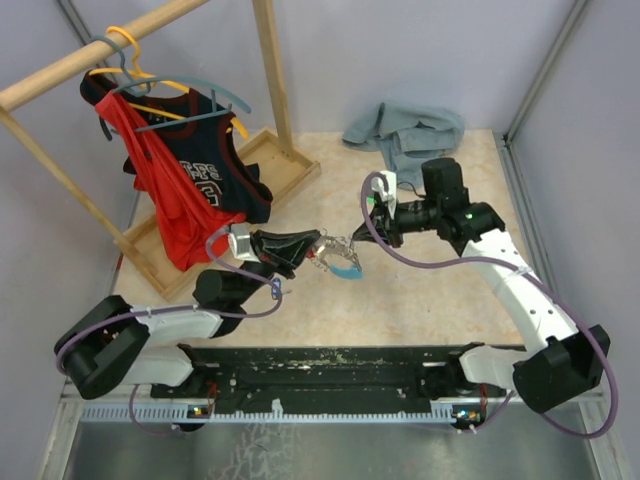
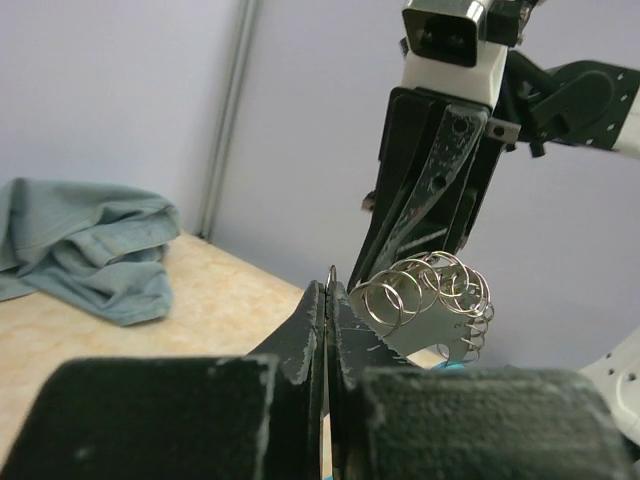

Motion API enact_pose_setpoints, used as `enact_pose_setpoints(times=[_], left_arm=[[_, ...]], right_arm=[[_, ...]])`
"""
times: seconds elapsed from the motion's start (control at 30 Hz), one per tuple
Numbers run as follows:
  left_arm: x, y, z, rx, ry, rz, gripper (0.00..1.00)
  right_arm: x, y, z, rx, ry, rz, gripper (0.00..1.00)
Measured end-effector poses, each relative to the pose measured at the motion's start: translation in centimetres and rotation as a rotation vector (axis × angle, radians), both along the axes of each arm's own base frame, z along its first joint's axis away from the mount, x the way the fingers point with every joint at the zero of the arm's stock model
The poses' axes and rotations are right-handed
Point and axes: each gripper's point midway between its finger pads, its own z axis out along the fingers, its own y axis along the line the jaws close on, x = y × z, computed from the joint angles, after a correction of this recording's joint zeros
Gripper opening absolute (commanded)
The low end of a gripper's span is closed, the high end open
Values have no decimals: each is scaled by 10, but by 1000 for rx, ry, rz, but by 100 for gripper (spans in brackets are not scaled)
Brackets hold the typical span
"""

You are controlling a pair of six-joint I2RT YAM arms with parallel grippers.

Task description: Remove the keys from the keyring

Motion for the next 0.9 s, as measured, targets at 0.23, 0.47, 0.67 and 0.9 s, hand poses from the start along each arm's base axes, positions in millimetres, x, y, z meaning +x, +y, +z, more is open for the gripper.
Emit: enact_pose_setpoints(times=[0.23,0.47,0.67,0.9], left_arm=[[2,30,-15,23,1,100,0],[7,46,-11,56,3,183,0],[25,46,-49,176,134,239,0],[47,46,-83,237,282,266,0]], right_arm=[[29,-30,-28,-61,36,-164,0],[75,-46,-78,-162,86,-366,0],[141,-65,-148,-270,207,-580,0],[217,-80,-197,-338,259,-758,4]])
